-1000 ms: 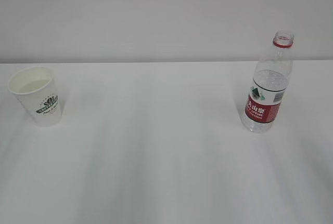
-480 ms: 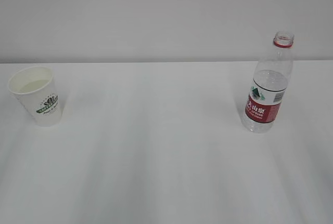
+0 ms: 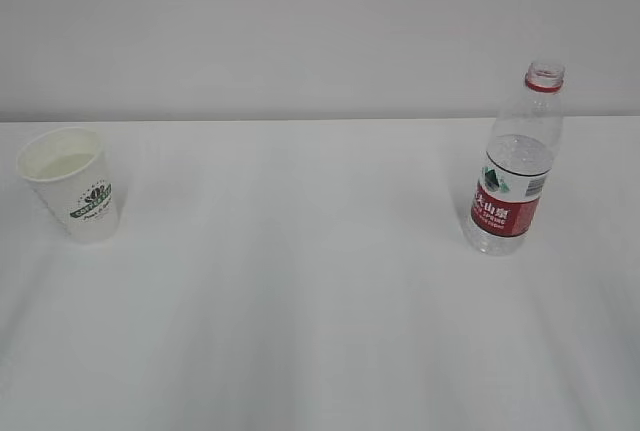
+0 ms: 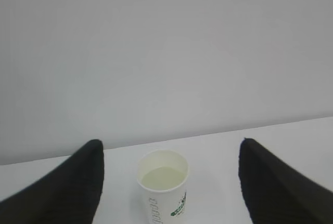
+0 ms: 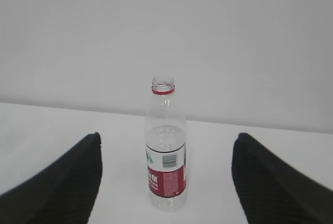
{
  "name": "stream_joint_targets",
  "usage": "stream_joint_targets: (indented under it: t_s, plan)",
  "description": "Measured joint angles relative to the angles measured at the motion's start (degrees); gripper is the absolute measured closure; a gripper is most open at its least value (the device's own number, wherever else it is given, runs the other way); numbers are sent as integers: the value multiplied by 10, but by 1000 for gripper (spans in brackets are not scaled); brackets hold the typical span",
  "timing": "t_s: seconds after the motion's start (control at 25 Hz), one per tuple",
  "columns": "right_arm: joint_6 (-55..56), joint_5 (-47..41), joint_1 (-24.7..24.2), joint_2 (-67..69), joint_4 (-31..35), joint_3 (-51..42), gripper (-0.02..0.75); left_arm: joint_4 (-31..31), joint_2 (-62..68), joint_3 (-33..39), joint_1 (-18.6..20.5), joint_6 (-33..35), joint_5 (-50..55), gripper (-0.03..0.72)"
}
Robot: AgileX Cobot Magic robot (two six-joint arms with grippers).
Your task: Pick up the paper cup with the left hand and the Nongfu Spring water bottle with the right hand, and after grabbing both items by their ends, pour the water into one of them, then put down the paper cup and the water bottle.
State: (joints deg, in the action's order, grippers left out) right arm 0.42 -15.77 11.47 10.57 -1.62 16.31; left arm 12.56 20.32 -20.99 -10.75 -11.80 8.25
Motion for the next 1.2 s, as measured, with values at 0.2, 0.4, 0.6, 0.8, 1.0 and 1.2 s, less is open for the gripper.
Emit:
stream_joint_targets:
  t_s: [0.2,0.4,0.6,0.8,1.0,1.2]
  plan:
    - [0,-37,0,-21,0,0,150,19,-1,-32,0,0,46,101]
    - [0,-73,0,-33,0,13,150,21,-2,-52,0,0,99,101]
    - [0,-120,0,-34,0,42,150,21,-4,-77,0,0,170,101]
    - [0,-178,0,-34,0,56,150,17,-4,-100,0,0,236,101]
    - [0,-248,0,-34,0,78,150,6,-4,-124,0,0,294,104]
    - [0,-309,0,-34,0,109,150,-11,-4,-128,0,0,354,104]
